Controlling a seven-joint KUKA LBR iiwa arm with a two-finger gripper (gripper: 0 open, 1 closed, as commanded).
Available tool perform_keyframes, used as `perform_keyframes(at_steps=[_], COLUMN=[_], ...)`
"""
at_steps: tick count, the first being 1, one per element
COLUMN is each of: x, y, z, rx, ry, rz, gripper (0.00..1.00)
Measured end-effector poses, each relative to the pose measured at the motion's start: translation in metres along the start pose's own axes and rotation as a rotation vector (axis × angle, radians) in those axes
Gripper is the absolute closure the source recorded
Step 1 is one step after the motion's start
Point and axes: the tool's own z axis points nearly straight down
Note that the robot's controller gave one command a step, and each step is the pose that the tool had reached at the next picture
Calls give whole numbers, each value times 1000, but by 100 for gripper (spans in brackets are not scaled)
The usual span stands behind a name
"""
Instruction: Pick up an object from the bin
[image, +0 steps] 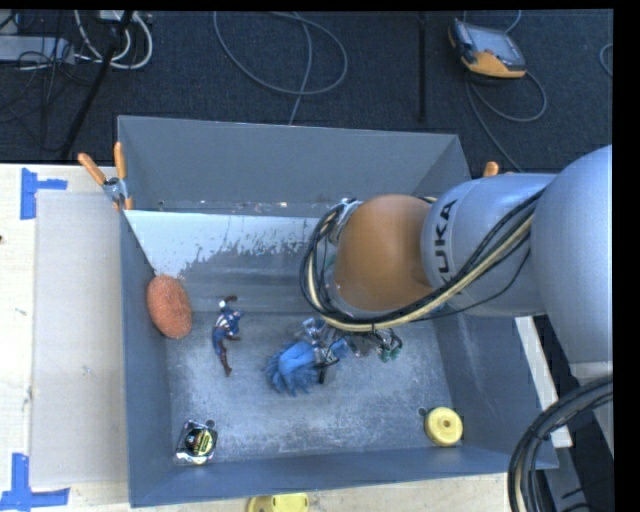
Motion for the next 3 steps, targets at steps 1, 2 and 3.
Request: perform_keyframes(at_steps=[1, 2, 3], x=[0, 1, 3], y=[0, 0, 1], z=[-4, -11, -22], rx=[0, 0, -3], ry=[1, 8, 18], rz=[2, 2, 3], gripper=[100, 100, 100])
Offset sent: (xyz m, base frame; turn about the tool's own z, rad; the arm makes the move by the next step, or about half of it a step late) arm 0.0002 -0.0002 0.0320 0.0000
